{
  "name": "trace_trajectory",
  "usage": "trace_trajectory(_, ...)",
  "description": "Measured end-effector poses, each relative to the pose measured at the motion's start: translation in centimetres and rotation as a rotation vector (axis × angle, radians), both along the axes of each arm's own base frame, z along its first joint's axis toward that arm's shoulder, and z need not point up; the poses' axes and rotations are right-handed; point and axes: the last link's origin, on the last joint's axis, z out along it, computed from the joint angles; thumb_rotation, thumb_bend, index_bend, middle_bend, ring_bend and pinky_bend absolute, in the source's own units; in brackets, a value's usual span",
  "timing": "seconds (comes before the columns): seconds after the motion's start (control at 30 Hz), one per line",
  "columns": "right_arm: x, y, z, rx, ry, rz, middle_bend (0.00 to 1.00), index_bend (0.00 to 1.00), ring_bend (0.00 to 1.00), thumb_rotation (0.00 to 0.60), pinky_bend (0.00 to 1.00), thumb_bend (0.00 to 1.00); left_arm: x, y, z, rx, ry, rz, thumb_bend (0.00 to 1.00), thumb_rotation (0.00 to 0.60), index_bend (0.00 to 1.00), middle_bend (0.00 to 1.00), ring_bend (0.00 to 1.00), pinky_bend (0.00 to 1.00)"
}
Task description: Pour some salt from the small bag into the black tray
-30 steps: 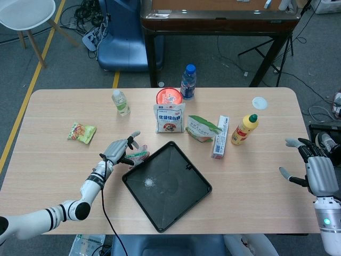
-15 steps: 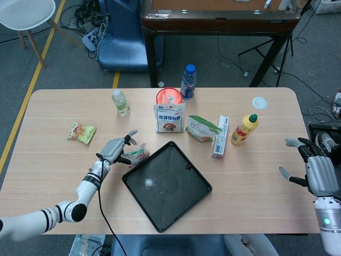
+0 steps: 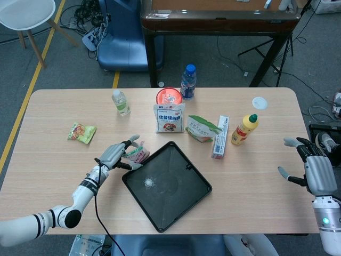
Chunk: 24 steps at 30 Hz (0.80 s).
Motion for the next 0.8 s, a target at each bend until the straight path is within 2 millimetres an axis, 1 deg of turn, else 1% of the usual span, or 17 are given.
trace_trajectory(0.23, 0.0, 0.0, 0.0, -0.001, 0.001, -0.002, 0.31, 0.23, 0.16, 0.6, 0.2, 0.21, 1.1, -1.1, 0.1, -0.014, -0.015, -0.051, 0.18, 0.424, 0.0, 0.23, 0.17, 0.37)
trace_trajectory(0.37, 0.0, 0.0, 0.0, -0.002, 0.0, -0.004, 0.31, 0.23, 0.16, 0.6, 0.2, 0.21, 1.3, -1.3, 0.2, -0.018, -0.016, -0.065, 0.18, 0.428, 0.0, 0.23, 0.17, 0.37)
trace_trajectory(0.6, -0.2, 0.0, 0.1, -0.002, 0.0, -0.007, 0.31, 0.23, 0.16, 0.6, 0.2, 0.21, 1.0, -0.9, 0.5, 0.008, -0.004, -0.056, 0.18, 0.428, 0.0, 0.23, 0.17, 0.37)
trace_trajectory(0.67, -0.2, 0.0, 0.1, -0.002, 0.0, -0.008, 0.31, 0.23, 0.16, 0.6, 0.2, 0.21, 0.7, -0.5, 0.8, 0.022, -0.002, -0.046, 0.18, 0.436, 0.0, 0.23, 0.17, 0.37)
trace_trajectory(0.8, -0.1, 0.0, 0.0, 0.0, -0.001, -0.005, 0.31, 0.23, 0.16, 0.6, 0.2, 0.21, 0.3, -0.3, 1.4, 0.043, 0.006, -0.038, 0.18, 0.433, 0.0, 0.23, 0.17, 0.37)
